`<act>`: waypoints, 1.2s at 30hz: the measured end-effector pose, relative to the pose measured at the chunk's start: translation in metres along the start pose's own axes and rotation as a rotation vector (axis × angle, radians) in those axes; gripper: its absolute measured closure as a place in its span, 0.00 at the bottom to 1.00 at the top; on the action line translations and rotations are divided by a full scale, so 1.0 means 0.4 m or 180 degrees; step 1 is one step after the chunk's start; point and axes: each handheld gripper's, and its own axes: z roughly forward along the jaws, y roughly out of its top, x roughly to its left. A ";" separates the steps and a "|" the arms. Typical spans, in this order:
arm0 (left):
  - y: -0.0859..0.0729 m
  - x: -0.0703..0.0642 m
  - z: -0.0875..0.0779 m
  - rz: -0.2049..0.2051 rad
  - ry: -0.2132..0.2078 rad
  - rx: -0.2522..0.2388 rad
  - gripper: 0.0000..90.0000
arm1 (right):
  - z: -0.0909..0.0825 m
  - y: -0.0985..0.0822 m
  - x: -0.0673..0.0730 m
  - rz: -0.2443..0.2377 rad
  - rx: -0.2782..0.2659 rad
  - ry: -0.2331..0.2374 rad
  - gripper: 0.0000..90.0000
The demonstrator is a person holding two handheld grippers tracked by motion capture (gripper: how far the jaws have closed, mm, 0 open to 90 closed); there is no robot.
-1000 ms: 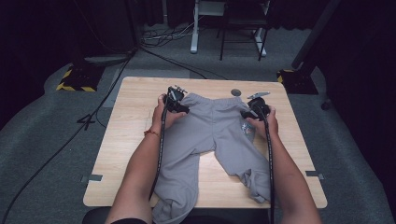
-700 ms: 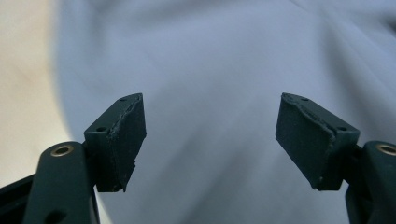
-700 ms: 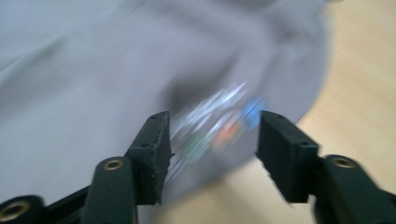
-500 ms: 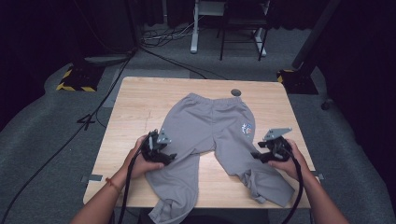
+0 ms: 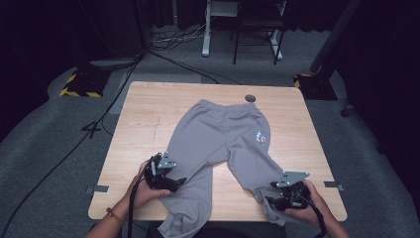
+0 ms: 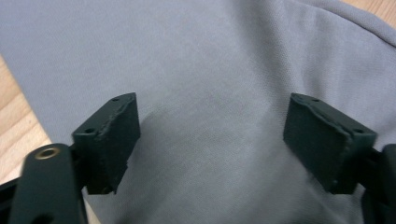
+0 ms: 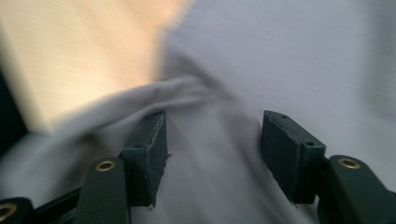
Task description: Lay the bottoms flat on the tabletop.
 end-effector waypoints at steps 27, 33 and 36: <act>0.010 -0.002 0.013 -0.0023 0.0017 -0.0024 0.19 | -0.014 0.141 0.228 -0.0729 -0.0406 0.0689 0.62; 0.016 -0.010 0.019 -0.0031 0.0011 -0.0018 0.19 | -0.046 0.142 0.016 -0.0214 -0.0579 -0.0122 0.60; 0.022 -0.018 0.024 0.0010 -0.0017 -0.0019 0.19 | -0.017 0.137 -0.120 0.0125 -0.0464 -0.0485 0.63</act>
